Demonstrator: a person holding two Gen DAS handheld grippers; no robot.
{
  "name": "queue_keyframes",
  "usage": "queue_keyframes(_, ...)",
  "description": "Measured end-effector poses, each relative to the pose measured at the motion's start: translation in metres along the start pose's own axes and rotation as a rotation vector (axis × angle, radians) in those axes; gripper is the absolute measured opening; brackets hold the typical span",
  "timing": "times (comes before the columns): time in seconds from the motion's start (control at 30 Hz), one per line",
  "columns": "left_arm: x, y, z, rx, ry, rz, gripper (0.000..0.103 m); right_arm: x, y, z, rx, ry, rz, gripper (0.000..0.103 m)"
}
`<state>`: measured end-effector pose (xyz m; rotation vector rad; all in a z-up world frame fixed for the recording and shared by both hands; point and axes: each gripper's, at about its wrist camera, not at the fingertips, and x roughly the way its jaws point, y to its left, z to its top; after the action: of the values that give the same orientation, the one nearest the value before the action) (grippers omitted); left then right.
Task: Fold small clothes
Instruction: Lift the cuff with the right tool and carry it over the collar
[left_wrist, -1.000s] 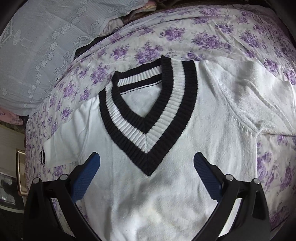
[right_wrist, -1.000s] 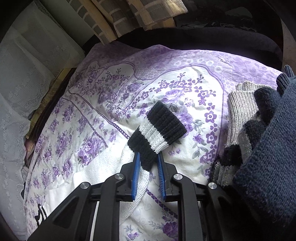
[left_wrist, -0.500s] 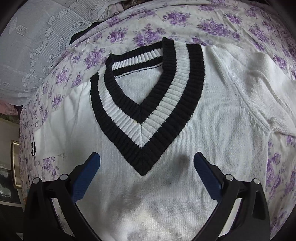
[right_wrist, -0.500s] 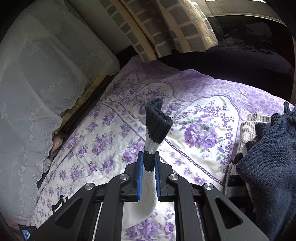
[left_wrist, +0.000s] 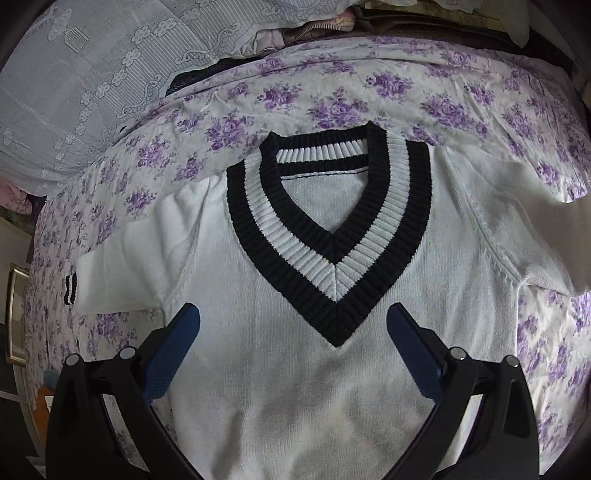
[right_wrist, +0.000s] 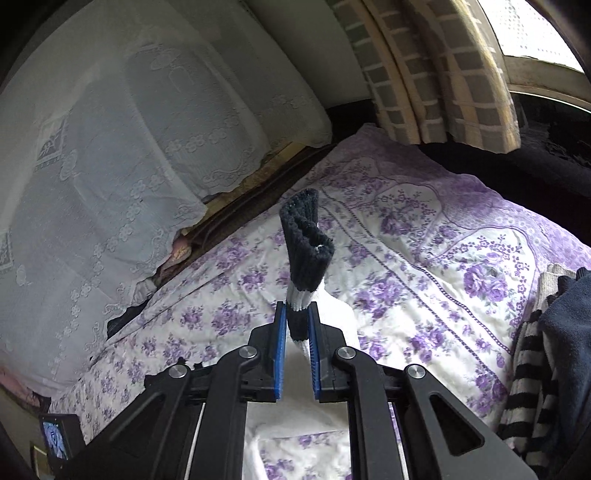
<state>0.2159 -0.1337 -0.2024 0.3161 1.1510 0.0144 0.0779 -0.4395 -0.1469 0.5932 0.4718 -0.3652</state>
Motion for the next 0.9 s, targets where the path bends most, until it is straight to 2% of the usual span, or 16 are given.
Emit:
queue_keyframes(0.2, -0.004, 0.01, 0.004, -0.001, -0.028, -0.021, 0.099, -0.006, 0.063, -0.01, -0.08, 0.024, 0.081, 0.012)
queue_keyframes(0.33, -0.009, 0.024, 0.012, -0.024, -0.036, -0.071, 0.099, -0.009, 0.105, -0.022, -0.134, 0.05, 0.137, 0.012)
queue_keyframes(0.7, -0.04, 0.098, 0.047, -0.113, -0.13, -0.138, 0.099, -0.002, 0.21, -0.062, -0.253, 0.114, 0.304, 0.01)
queue_keyframes(0.83, -0.029, 0.108, 0.049, -0.123, -0.107, -0.134, 0.099, 0.008, 0.239, -0.076, -0.304, 0.149, 0.304, 0.01)
queue_keyframes(0.9, -0.016, 0.113, 0.045, -0.136, -0.078, -0.153, 0.099, 0.014, 0.243, -0.08, -0.336, 0.166, 0.276, 0.015)
